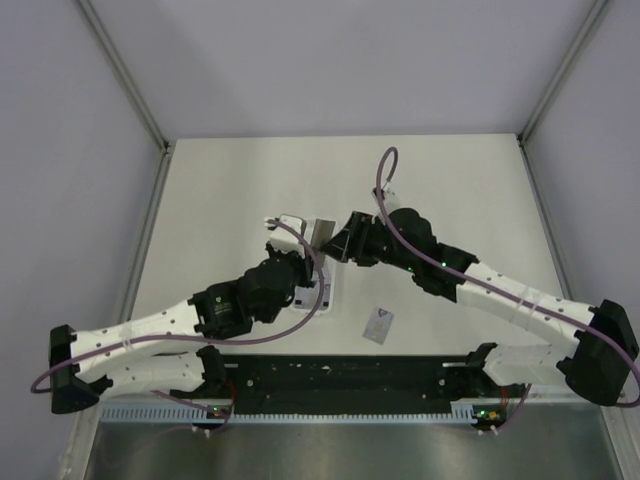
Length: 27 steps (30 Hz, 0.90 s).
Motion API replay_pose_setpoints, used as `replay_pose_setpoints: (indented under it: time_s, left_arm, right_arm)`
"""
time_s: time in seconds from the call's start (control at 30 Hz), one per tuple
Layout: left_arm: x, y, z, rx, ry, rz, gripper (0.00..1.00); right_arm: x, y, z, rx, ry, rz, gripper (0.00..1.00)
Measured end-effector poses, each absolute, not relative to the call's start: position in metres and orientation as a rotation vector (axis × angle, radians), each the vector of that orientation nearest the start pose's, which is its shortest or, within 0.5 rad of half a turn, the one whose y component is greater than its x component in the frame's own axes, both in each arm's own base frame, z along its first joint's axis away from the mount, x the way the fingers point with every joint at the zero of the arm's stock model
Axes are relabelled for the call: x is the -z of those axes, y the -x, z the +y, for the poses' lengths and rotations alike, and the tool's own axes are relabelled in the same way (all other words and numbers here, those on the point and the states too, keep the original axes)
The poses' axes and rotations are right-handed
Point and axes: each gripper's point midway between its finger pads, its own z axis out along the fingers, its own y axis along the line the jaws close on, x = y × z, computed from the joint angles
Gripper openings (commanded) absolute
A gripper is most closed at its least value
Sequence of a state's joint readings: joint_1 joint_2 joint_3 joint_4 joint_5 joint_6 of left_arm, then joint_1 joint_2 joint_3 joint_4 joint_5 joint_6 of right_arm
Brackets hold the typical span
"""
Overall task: Put the credit cards into the card holder
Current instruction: Open the card holder.
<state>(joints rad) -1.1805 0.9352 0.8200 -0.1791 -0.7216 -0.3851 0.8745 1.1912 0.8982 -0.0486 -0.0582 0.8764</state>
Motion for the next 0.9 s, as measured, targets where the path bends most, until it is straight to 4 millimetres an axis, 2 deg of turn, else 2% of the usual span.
replay_pose_setpoints:
  time_s: [0.17, 0.27, 0.43, 0.53, 0.6, 0.67, 0.77, 0.83, 0.9]
  left_arm:
    - [-0.258, -0.214, -0.247, 0.445, -0.234, 1.795, 0.0]
    - [-0.259, -0.215, -0.246, 0.438, -0.233, 1.793, 0.0]
    - [-0.257, -0.215, -0.245, 0.43, -0.239, 1.794, 0.0]
    - [-0.257, -0.214, -0.245, 0.435, -0.243, 1.794, 0.0]
    - [-0.257, -0.213, -0.247, 0.446, -0.248, 1.793, 0.0]
    - [-0.263, -0.211, -0.249, 0.476, -0.244, 1.78, 0.0]
    - [-0.269, -0.21, -0.248, 0.493, -0.229, 1.765, 0.0]
    - [-0.271, -0.211, -0.246, 0.498, -0.217, 1.756, 0.0]
    - [-0.27, -0.211, -0.246, 0.5, -0.206, 1.752, 0.0]
  right_arm:
    - [-0.233, -0.227, 0.335, -1.164, 0.035, 2.134, 0.52]
    - [-0.225, -0.23, 0.336, -1.124, 0.031, 2.171, 0.45]
    - [-0.224, -0.234, 0.336, -1.028, 0.049, 2.22, 0.43]
    - [-0.222, -0.236, 0.329, -0.946, 0.05, 2.239, 0.41]
    - [-0.218, -0.244, 0.315, -0.809, 0.028, 2.251, 0.41]
    - [-0.207, -0.26, 0.288, -0.594, -0.026, 2.27, 0.41]
    - [-0.191, -0.269, 0.254, -0.35, -0.063, 2.293, 0.41]
    - [-0.187, -0.265, 0.242, -0.327, -0.036, 2.274, 0.44]
    - [-0.189, -0.251, 0.234, -0.412, -0.008, 2.226, 0.46]
